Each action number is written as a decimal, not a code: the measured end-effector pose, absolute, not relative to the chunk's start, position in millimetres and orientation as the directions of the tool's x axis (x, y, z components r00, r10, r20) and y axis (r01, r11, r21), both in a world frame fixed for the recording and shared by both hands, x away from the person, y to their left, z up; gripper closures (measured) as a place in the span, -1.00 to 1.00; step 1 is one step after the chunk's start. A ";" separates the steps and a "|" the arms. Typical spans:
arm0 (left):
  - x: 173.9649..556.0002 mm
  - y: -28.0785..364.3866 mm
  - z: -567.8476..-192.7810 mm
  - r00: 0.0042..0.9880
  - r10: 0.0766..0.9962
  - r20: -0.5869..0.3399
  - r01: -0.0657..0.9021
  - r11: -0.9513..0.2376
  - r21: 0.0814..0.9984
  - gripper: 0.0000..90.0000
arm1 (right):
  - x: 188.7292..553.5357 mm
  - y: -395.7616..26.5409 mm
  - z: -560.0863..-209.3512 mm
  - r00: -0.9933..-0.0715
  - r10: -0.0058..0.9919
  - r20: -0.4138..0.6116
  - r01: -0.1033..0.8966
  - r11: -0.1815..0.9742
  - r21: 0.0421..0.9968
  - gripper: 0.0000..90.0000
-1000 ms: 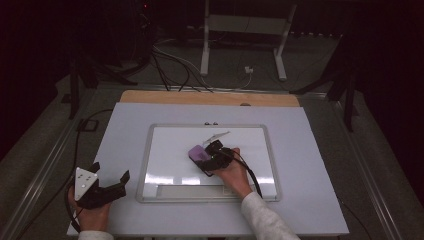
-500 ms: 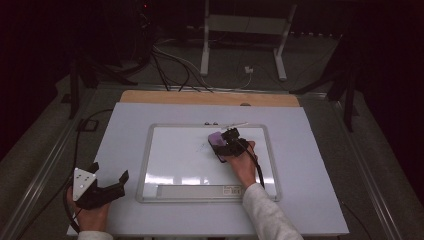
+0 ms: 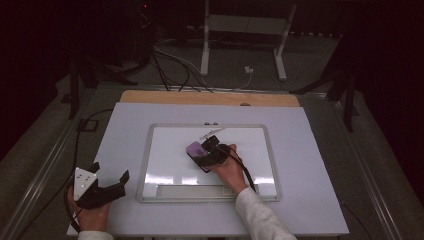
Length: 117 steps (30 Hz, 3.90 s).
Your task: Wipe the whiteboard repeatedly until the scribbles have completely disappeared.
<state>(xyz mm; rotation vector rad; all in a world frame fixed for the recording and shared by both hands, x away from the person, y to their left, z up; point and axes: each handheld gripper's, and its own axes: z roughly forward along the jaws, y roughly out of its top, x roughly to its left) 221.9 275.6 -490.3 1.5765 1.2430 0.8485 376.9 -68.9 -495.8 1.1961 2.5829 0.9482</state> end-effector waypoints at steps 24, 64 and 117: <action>222.4 275.2 -490.6 0.251 0.968 -0.026 0.330 -0.060 0.942 -0.99 | 376.9 -58.2 -495.6 -0.700 0.707 0.102 0.610 0.517 0.601 -0.10; 222.0 276.6 -490.3 0.251 0.968 -0.028 0.330 -0.058 0.942 -0.99 | 398.1 -74.2 -498.6 -0.564 0.821 0.092 0.675 0.394 0.623 -0.10; 223.1 275.3 -491.2 0.253 0.967 -0.025 0.338 -0.064 0.939 -0.99 | 388.9 -124.4 -502.7 -0.466 0.881 0.084 0.721 0.322 0.613 -0.21</action>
